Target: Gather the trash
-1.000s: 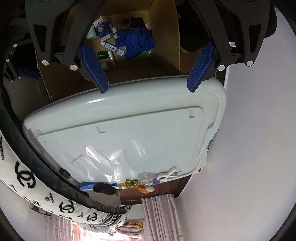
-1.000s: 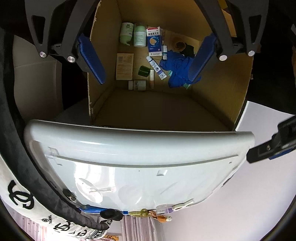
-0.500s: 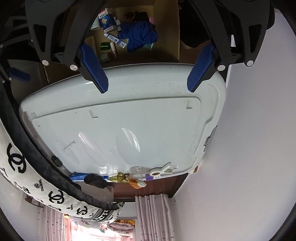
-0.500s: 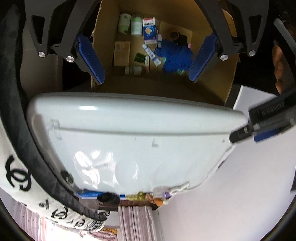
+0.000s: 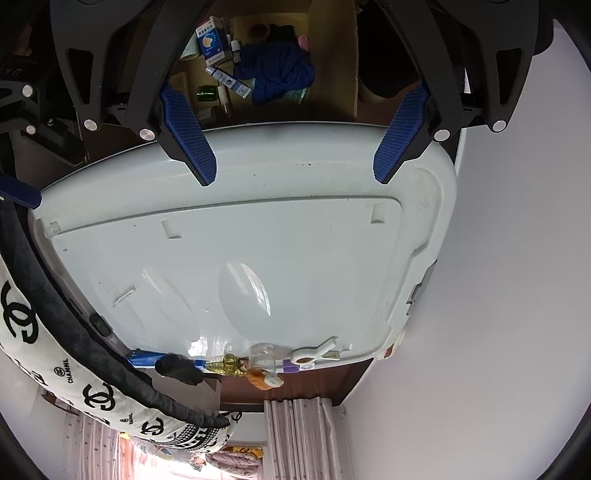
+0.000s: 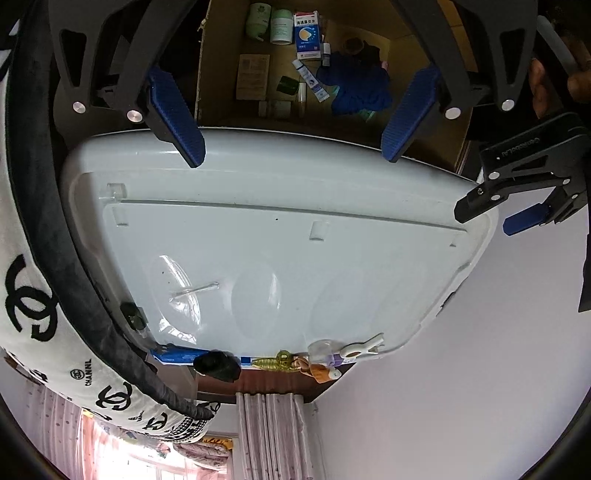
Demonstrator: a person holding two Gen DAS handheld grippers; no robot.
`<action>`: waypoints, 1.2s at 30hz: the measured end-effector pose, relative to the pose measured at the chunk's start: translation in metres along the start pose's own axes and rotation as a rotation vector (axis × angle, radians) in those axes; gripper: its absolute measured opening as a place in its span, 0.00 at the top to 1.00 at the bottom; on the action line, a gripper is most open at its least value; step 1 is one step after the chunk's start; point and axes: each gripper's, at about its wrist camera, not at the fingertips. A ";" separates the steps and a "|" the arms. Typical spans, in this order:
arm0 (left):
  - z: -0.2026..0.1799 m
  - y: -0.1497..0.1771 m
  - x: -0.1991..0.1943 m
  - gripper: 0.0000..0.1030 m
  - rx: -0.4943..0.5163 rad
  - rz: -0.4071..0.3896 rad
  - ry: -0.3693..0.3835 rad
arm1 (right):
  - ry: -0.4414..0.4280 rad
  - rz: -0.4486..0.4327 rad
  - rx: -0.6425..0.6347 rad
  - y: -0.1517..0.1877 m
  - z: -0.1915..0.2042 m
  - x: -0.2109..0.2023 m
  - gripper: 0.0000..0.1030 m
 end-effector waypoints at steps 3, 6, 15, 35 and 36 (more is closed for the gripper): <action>-0.001 0.000 0.001 0.18 0.004 0.001 0.001 | 0.006 0.008 -0.013 0.002 0.003 0.005 0.08; -0.001 0.001 0.002 0.18 0.001 0.001 0.002 | 0.014 0.010 -0.036 0.004 0.006 0.010 0.08; -0.003 0.001 0.009 0.18 0.001 0.014 0.007 | 0.014 0.035 -0.060 0.011 0.010 0.018 0.08; -0.002 0.001 0.010 0.18 -0.005 0.004 -0.004 | 0.014 0.055 -0.076 0.015 0.011 0.023 0.07; -0.002 0.000 0.010 0.18 -0.004 0.000 -0.007 | 0.012 0.057 -0.078 0.015 0.011 0.023 0.07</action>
Point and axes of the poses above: each gripper's, at about its wrist camera, not at the fingertips, and x roughly the way its jaws point, z to its left, y to its underside, and after that the axes turned 15 degrees about -z, right-handed
